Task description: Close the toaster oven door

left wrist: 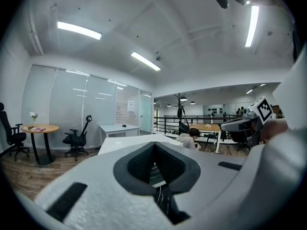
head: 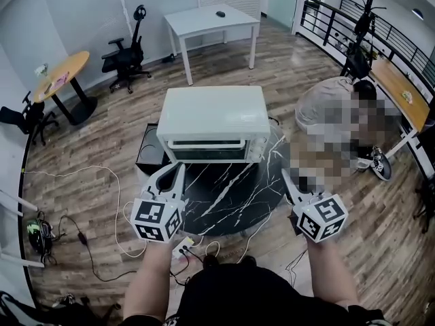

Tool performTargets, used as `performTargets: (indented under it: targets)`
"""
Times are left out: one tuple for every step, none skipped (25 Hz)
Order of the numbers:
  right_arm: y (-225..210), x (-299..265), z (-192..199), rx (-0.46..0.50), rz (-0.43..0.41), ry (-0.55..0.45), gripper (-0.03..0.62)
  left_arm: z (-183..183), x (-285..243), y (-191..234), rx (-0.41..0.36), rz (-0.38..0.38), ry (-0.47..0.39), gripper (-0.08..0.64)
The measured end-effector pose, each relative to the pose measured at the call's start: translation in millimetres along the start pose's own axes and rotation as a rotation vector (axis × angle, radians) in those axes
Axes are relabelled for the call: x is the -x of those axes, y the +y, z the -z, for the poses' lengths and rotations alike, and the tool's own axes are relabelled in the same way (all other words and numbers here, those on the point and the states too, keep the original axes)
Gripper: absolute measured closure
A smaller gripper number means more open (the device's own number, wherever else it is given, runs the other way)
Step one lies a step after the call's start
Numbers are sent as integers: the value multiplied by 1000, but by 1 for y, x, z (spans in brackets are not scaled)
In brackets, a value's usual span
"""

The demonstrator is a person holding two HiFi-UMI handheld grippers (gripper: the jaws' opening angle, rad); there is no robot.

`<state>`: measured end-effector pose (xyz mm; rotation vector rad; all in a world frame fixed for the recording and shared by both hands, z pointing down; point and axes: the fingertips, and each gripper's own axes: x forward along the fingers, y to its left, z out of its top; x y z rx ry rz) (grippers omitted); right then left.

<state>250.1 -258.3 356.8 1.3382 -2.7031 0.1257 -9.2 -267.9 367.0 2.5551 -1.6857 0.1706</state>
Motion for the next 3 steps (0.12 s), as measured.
performTargets:
  targets:
    - [-1, 1, 0, -3, -3, -2, 589, 1, 0, -2, -2, -2, 2, 552]
    - [-1, 1, 1, -6, -6, -4, 589, 1, 0, -3, -3, -4, 4, 552]
    - [-2, 2, 1, -10, -8, -6, 589, 2, 0, -5, -5, -5, 6, 552]
